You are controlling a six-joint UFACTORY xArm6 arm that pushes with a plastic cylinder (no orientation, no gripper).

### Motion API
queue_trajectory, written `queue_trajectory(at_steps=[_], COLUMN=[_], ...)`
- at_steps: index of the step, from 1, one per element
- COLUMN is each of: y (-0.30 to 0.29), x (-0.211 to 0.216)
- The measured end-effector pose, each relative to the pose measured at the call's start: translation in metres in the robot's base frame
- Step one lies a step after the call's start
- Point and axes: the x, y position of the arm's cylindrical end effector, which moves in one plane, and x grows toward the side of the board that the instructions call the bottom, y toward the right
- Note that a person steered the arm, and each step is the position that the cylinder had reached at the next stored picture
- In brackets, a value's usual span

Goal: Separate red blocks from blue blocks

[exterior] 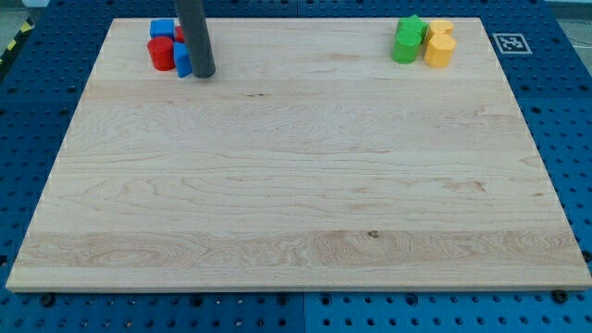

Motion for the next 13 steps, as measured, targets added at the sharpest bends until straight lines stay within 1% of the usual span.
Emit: queue_trajectory(at_steps=[1, 2, 3, 4, 5, 6, 7, 8, 10, 12, 13], y=[-0.007, -0.034, -0.076, -0.111, -0.122, -0.117, -0.111, -0.107, -0.071, -0.057, -0.025], x=[0.032, 0.042, 0.041, 0.021, -0.038, -0.083, -0.105, -0.136, -0.127, -0.083, -0.071])
